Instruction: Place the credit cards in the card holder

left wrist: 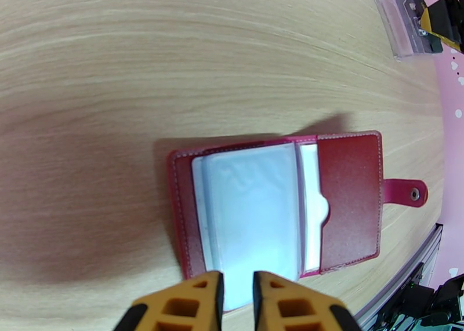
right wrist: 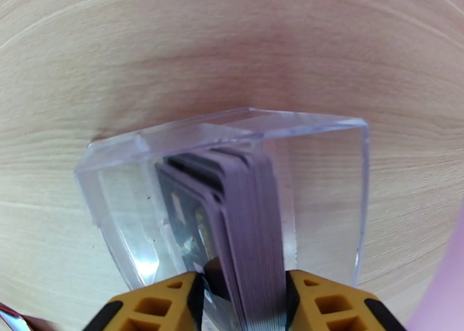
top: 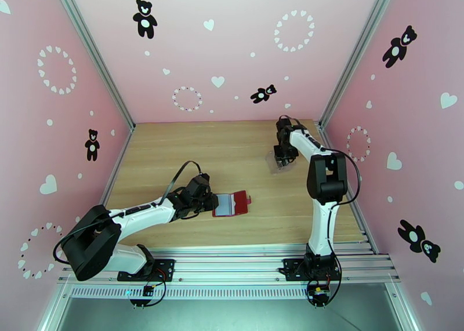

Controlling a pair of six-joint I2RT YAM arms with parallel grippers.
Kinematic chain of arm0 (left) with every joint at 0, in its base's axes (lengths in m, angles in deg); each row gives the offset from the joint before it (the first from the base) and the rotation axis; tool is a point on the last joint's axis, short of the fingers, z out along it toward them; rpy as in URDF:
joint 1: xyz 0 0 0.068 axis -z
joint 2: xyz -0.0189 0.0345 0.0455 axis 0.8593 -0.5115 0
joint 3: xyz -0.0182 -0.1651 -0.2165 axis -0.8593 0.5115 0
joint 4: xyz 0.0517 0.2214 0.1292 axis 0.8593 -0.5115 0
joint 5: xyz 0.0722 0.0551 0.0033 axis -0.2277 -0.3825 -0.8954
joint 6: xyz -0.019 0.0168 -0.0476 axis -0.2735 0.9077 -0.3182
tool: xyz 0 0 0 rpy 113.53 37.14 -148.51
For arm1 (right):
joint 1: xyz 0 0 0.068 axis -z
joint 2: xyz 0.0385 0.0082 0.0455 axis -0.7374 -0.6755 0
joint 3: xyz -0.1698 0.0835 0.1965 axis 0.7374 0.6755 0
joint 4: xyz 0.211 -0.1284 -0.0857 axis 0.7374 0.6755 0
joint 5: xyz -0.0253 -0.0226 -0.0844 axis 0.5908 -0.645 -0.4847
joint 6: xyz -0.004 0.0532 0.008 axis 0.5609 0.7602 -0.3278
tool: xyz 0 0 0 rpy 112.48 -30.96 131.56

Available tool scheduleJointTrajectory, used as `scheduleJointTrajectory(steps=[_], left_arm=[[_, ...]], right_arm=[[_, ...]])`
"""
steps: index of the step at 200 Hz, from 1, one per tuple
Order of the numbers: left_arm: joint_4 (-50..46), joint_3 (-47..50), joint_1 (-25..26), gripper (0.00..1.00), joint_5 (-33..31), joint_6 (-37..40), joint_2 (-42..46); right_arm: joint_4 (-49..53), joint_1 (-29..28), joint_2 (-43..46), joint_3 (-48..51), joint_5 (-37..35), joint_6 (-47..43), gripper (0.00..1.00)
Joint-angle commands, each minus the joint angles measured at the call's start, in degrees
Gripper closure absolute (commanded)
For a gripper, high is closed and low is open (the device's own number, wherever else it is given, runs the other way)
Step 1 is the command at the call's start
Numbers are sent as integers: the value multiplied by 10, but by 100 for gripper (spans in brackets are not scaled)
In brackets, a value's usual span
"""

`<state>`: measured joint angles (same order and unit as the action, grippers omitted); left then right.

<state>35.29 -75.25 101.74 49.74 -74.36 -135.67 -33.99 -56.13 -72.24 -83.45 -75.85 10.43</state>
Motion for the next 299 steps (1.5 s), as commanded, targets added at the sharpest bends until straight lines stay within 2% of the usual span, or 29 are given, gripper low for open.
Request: scheduleJointTrajectory(steps=[1,75,96,139,219,299], left_arm=[[3,11,-3,79,5,2,4],[-3,20,-4,78,0,2,27],[-1,20,-4,78,0,0,24],[8,21,-3,78,3,-4,22],[12,21,-3,78,4,-4,16],[15,21,-4,78,7,-3,13]], right_arm=[[10,-17,36,48,42,21,61],[-45,-52,181,215,76,49,65],[-56,-61,203,230,73,55,57],[-55,-64,187,209,32,59,50],[-32,-69,101,151,9,51,50],[-27,-74,93,148,-51,59,53]])
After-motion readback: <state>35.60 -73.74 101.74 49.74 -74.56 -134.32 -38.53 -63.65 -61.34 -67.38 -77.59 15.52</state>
